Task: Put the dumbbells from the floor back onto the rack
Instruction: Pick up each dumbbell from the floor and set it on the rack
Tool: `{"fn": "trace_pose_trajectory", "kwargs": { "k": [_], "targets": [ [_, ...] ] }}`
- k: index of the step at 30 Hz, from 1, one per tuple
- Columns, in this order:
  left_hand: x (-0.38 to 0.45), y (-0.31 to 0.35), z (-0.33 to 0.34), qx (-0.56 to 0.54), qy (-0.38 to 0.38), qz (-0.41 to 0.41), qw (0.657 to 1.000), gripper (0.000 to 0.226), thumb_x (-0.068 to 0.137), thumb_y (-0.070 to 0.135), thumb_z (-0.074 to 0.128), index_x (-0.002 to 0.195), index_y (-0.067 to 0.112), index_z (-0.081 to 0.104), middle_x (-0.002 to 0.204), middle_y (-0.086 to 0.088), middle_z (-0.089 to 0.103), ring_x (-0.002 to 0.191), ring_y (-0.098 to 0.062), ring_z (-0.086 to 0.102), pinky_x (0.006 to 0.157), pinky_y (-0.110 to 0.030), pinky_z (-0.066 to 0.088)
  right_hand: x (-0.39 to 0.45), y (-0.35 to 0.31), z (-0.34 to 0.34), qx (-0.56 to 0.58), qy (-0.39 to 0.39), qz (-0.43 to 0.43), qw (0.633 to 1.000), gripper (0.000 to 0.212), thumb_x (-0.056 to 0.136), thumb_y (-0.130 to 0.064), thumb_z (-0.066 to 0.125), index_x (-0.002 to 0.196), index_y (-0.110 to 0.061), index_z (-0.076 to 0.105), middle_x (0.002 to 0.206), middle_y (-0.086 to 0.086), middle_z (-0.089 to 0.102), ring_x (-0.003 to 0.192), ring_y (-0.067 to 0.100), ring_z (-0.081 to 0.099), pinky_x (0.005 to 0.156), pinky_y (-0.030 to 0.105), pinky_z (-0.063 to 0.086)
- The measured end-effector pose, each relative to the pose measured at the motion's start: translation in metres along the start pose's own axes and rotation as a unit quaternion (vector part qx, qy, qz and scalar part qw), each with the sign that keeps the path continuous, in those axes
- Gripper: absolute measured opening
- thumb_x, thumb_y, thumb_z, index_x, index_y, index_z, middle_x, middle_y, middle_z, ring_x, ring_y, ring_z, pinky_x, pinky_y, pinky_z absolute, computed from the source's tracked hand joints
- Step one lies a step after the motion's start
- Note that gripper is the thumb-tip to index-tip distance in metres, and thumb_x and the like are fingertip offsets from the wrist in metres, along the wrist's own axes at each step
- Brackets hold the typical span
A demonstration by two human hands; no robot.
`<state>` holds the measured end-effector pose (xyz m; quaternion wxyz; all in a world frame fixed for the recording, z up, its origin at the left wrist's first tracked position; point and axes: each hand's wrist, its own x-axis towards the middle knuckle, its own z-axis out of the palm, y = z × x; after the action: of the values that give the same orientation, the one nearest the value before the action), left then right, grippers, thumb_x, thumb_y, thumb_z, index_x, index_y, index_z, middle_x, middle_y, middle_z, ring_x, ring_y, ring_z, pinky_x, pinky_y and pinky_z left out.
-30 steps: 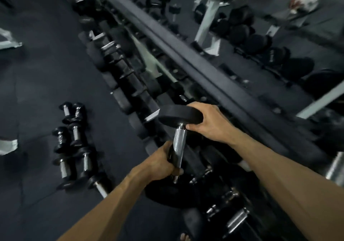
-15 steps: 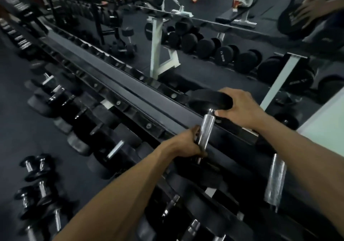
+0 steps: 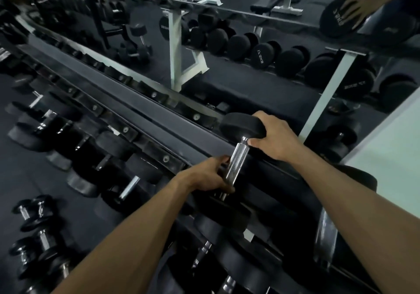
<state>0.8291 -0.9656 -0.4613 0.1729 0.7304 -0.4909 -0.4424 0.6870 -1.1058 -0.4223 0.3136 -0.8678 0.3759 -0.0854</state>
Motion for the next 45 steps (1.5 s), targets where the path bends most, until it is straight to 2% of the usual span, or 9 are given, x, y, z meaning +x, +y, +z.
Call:
{"fn": "trace_pose_trajectory", "kwargs": {
  "k": [8, 15, 18, 21, 25, 27, 30, 34, 45],
  "targets": [
    [-0.021, -0.004, -0.008, 0.001, 0.063, -0.025, 0.998, 0.06, 0.075, 0.03, 0.081, 0.129, 0.019, 0.057, 0.104, -0.004, 0.07, 0.095, -0.017, 0.066, 0.092, -0.033, 0.052, -0.008, -0.026, -0.005, -0.061, 0.006, 0.014, 0.998, 0.054, 0.082, -0.027, 0.072, 0.129, -0.025, 0.046, 0.118, 0.006, 0.055, 0.103, 0.026, 0.057, 0.087, 0.037, 0.049],
    [-0.089, -0.034, -0.034, -0.076, 0.155, -0.033, 0.984, 0.033, 0.085, 0.036, 0.07, 0.115, 0.028, 0.06, 0.094, 0.002, 0.074, 0.088, -0.014, 0.068, 0.086, -0.036, 0.055, -0.013, -0.105, 0.022, -0.18, 0.035, -0.118, 0.976, 0.058, 0.085, -0.041, 0.066, 0.134, -0.017, 0.046, 0.131, 0.012, 0.049, 0.125, 0.034, 0.042, 0.11, 0.047, 0.032],
    [-0.134, -0.064, -0.042, -0.072, 0.195, -0.074, 0.975, 0.04, 0.087, 0.038, 0.068, 0.124, 0.025, 0.059, 0.103, 0.006, 0.07, 0.093, -0.01, 0.064, 0.083, -0.024, 0.049, -0.016, -0.148, 0.052, -0.171, -0.007, -0.165, 0.971, 0.056, 0.087, -0.043, 0.063, 0.135, -0.016, 0.048, 0.133, 0.012, 0.049, 0.128, 0.033, 0.04, 0.108, 0.044, 0.034],
    [-0.188, -0.101, -0.044, -0.087, 0.234, -0.112, 0.962, 0.04, 0.088, 0.033, 0.067, 0.125, 0.019, 0.061, 0.099, 0.005, 0.069, 0.093, -0.008, 0.063, 0.082, -0.019, 0.046, -0.023, -0.191, 0.095, -0.153, -0.067, -0.2, 0.966, 0.055, 0.09, -0.045, 0.059, 0.136, -0.017, 0.046, 0.135, 0.009, 0.048, 0.129, 0.03, 0.039, 0.106, 0.041, 0.038],
    [-0.259, -0.171, -0.036, -0.144, 0.266, -0.184, 0.935, 0.033, 0.087, 0.032, 0.068, 0.114, 0.015, 0.064, 0.098, -0.006, 0.071, 0.107, -0.024, 0.061, 0.094, -0.03, 0.051, -0.037, -0.253, 0.166, -0.165, -0.138, -0.256, 0.942, 0.058, 0.089, -0.046, 0.059, 0.139, -0.021, 0.043, 0.136, 0.007, 0.047, 0.128, 0.028, 0.042, 0.103, 0.04, 0.04],
    [-0.294, -0.209, -0.029, -0.143, 0.277, -0.212, 0.926, 0.023, 0.088, 0.029, 0.067, 0.108, 0.019, 0.064, 0.091, 0.004, 0.065, 0.081, 0.001, 0.049, 0.093, -0.029, 0.051, -0.048, -0.285, 0.206, -0.174, -0.173, -0.283, 0.927, 0.059, 0.088, -0.046, 0.06, 0.139, -0.021, 0.042, 0.135, 0.006, 0.046, 0.127, 0.028, 0.044, 0.1, 0.039, 0.04],
    [-0.348, -0.262, -0.015, -0.174, 0.293, -0.259, 0.903, 0.046, 0.087, 0.036, 0.067, 0.128, 0.019, 0.058, 0.109, 0.005, 0.062, 0.099, -0.009, 0.061, 0.095, -0.023, 0.048, -0.069, -0.329, 0.267, -0.191, -0.233, -0.309, 0.902, 0.06, 0.09, -0.046, 0.058, 0.141, -0.022, 0.039, 0.137, 0.004, 0.044, 0.128, 0.027, 0.042, 0.101, 0.04, 0.041],
    [-0.414, -0.331, 0.011, -0.215, 0.306, -0.304, 0.876, 0.049, 0.088, 0.037, 0.065, 0.133, 0.021, 0.055, 0.119, 0.004, 0.061, 0.103, -0.011, 0.062, 0.089, -0.02, 0.046, -0.097, -0.379, 0.353, -0.224, -0.303, -0.336, 0.863, 0.062, 0.091, -0.046, 0.058, 0.144, -0.023, 0.037, 0.138, 0.003, 0.044, 0.129, 0.025, 0.043, 0.103, 0.04, 0.042],
    [-0.469, -0.494, 0.103, -0.316, 0.3, -0.394, 0.809, 0.046, 0.091, 0.041, 0.058, 0.131, 0.019, 0.056, 0.124, 0.0, 0.062, 0.114, -0.02, 0.058, 0.095, -0.032, 0.047, -0.144, -0.417, 0.576, -0.273, -0.429, -0.333, 0.794, 0.061, 0.09, -0.043, 0.062, 0.143, -0.026, 0.038, 0.139, 0.0, 0.044, 0.121, 0.019, 0.051, 0.098, 0.04, 0.047]
  ]
}}
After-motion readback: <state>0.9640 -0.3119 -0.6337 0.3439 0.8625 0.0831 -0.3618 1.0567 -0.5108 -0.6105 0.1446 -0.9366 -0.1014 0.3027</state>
